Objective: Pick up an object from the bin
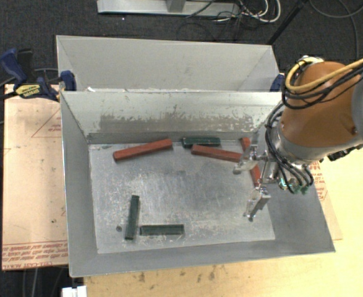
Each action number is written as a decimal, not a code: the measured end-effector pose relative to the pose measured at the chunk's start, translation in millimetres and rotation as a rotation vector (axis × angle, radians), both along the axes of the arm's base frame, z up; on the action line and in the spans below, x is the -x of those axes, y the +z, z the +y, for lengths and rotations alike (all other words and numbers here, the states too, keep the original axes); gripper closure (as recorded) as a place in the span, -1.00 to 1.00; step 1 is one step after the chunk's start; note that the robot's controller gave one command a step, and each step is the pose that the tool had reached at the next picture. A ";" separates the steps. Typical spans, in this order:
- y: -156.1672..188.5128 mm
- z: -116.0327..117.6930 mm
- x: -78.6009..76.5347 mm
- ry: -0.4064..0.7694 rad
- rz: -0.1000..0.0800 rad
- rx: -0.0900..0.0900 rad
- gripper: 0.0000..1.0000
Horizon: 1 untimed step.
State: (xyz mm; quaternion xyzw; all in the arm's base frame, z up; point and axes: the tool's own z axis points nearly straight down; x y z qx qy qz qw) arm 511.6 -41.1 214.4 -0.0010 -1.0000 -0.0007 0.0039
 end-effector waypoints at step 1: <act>4.0 0.1 -1.6 0.002 -0.008 0.001 -1.00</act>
Offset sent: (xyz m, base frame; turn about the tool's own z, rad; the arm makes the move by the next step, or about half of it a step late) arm 0.0488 0.0647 -0.0727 -0.2087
